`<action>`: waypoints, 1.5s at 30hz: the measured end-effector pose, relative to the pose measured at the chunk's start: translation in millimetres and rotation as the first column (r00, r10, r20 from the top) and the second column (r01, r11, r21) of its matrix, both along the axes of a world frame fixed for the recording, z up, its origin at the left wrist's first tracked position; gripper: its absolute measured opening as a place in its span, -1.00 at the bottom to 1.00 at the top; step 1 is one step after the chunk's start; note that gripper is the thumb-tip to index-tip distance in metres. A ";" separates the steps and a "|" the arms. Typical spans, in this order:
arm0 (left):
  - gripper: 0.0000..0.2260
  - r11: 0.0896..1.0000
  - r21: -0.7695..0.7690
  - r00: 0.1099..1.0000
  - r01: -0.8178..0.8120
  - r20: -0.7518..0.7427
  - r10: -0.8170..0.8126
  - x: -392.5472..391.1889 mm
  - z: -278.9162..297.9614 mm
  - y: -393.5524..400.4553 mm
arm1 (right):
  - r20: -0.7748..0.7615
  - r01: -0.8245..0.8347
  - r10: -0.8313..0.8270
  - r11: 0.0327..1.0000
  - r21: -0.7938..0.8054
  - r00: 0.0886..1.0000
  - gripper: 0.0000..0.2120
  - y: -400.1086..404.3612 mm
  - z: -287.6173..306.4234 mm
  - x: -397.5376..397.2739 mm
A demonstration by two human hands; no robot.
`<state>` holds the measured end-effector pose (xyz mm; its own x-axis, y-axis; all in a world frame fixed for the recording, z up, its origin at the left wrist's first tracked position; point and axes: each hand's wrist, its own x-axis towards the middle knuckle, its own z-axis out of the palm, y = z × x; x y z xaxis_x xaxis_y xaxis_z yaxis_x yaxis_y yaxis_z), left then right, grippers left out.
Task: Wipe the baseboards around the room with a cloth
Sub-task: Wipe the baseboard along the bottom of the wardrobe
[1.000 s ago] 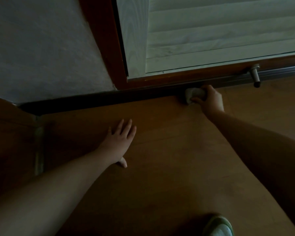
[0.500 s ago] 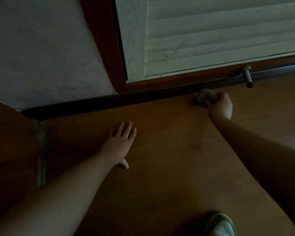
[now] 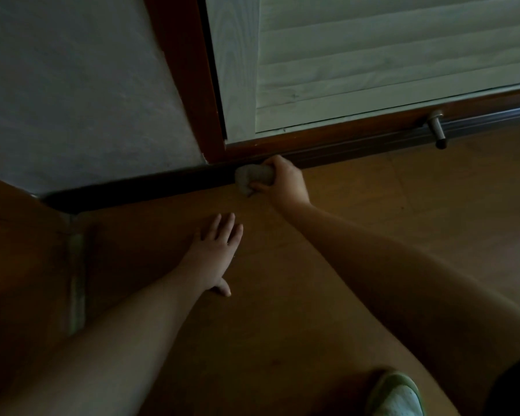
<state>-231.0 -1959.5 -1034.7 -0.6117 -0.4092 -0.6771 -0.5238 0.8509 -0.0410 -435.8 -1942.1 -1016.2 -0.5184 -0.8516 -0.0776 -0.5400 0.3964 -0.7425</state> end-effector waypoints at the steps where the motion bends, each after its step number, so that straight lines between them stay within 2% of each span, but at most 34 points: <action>1: 0.29 1.000 0.004 1.000 -0.002 0.000 0.002 0.2 0.2 -0.5 | -0.020 0.003 -0.003 1.000 0.012 1.000 -0.58 3.9 0.4 -13.6; 7: 0.29 1.000 0.028 1.000 -0.003 0.011 0.003 0.5 0.9 -1.9 | -0.103 0.166 -0.158 0.983 0.080 0.982 -0.57 47.6 2.3 -97.8; 13: 0.30 0.999 0.039 1.000 -0.013 0.013 0.012 0.9 -2.9 -2.5 | -0.224 0.361 -0.324 0.920 0.150 0.919 -0.58 75.5 11.8 -177.2; 16: 0.31 1.000 0.017 1.000 -0.004 0.016 0.004 0.3 -4.3 -2.0 | -0.215 0.526 -0.496 0.843 0.115 0.841 -0.59 89.1 15.7 -201.5; 19: 0.32 1.000 0.020 1.000 -0.007 0.021 0.007 0.5 -5.8 -1.3 | -0.094 0.593 -0.587 0.802 0.069 0.804 -0.66 102.1 21.3 -212.0; 21: 0.32 1.000 0.020 1.000 -0.008 0.020 0.007 0.6 -7.1 -2.0 | -0.060 0.592 -0.589 0.804 0.052 0.806 -0.65 107.2 27.9 -211.3; 24: 0.33 1.000 0.027 1.000 -0.007 0.022 0.006 0.2 -7.7 -3.1 | -0.114 0.539 -0.532 0.841 0.042 0.839 -0.60 105.5 36.4 -188.1; 29: 0.32 0.999 0.037 1.000 0.011 0.004 -0.011 1.1 -5.0 -4.4 | -0.099 0.325 -0.321 0.945 0.028 0.942 -0.55 73.9 34.7 -94.0; 34: 0.30 0.999 -0.008 0.999 0.036 0.006 -0.036 2.8 -2.3 -2.3 | 0.126 0.166 -0.160 0.986 -0.033 0.979 -0.58 19.5 24.7 6.8; 36: 0.30 1.000 -0.011 0.999 0.024 0.028 -0.023 0.6 -1.1 -1.5 | 0.145 0.139 -0.133 0.990 -0.036 0.981 -0.54 1.7 24.0 24.9; 40: 0.29 1.000 0.005 0.999 0.002 0.044 -0.002 -3.2 1.0 -1.6 | 0.092 0.141 -0.139 0.990 -0.017 0.986 -0.52 -2.6 28.3 2.1; 45: 0.28 0.999 0.032 1.000 -0.015 0.019 0.015 -1.2 2.5 -1.4 | -0.012 0.253 -0.253 0.967 0.032 0.967 -0.57 36.0 27.5 -84.5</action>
